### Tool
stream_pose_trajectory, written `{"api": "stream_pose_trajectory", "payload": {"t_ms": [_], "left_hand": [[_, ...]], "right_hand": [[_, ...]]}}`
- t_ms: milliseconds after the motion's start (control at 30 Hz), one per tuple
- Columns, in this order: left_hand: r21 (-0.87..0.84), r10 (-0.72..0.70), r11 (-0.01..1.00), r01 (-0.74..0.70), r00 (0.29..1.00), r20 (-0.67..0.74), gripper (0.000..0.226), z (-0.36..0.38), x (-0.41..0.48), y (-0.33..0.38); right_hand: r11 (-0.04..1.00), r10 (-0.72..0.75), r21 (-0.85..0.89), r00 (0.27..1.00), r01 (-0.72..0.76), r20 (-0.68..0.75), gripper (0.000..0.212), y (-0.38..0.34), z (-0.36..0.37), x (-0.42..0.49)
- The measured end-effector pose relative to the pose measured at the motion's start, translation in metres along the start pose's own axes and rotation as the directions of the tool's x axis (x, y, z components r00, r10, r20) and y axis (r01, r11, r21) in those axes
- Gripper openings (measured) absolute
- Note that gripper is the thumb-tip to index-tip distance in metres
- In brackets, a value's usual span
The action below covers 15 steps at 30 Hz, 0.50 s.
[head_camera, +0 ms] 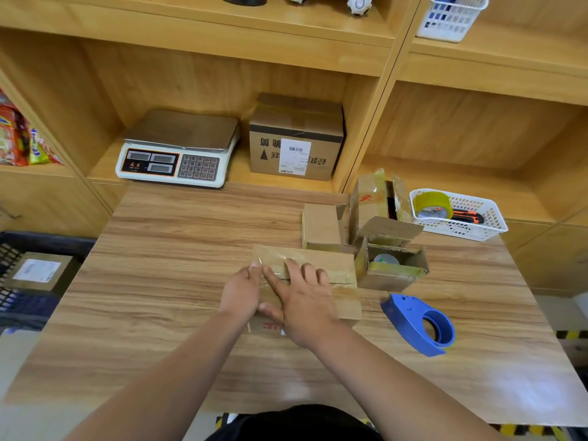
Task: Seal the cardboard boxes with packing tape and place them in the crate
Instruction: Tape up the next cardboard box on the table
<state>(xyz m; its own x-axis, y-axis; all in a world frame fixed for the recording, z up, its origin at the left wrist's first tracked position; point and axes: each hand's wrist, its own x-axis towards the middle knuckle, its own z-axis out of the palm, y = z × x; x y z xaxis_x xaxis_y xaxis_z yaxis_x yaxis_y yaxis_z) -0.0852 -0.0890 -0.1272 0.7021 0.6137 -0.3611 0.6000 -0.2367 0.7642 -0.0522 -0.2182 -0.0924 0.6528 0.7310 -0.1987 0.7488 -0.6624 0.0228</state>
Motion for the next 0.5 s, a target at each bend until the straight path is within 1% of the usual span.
{"api": "stream_pose_trajectory", "payload": {"t_ms": [200, 300, 500], "left_hand": [[-0.002, 0.009, 1.000, -0.009, 1.000, -0.023, 0.044, 0.002, 0.000, 0.000], [0.007, 0.015, 1.000, -0.015, 0.998, -0.060, 0.044, 0.004, -0.001, 0.000], [0.051, 0.016, 0.999, -0.013, 0.998, -0.068, 0.044, 0.006, 0.000, 0.000]], "right_hand": [[0.999, 0.022, 0.034, 0.999, -0.021, -0.028, 0.075, 0.005, 0.004, -0.003], [0.995, 0.085, 0.047, 0.995, -0.082, -0.048, 0.078, 0.019, 0.009, -0.010], [0.980, 0.195, 0.060, 0.978, -0.191, -0.067, 0.081, 0.053, 0.017, -0.029]]}}
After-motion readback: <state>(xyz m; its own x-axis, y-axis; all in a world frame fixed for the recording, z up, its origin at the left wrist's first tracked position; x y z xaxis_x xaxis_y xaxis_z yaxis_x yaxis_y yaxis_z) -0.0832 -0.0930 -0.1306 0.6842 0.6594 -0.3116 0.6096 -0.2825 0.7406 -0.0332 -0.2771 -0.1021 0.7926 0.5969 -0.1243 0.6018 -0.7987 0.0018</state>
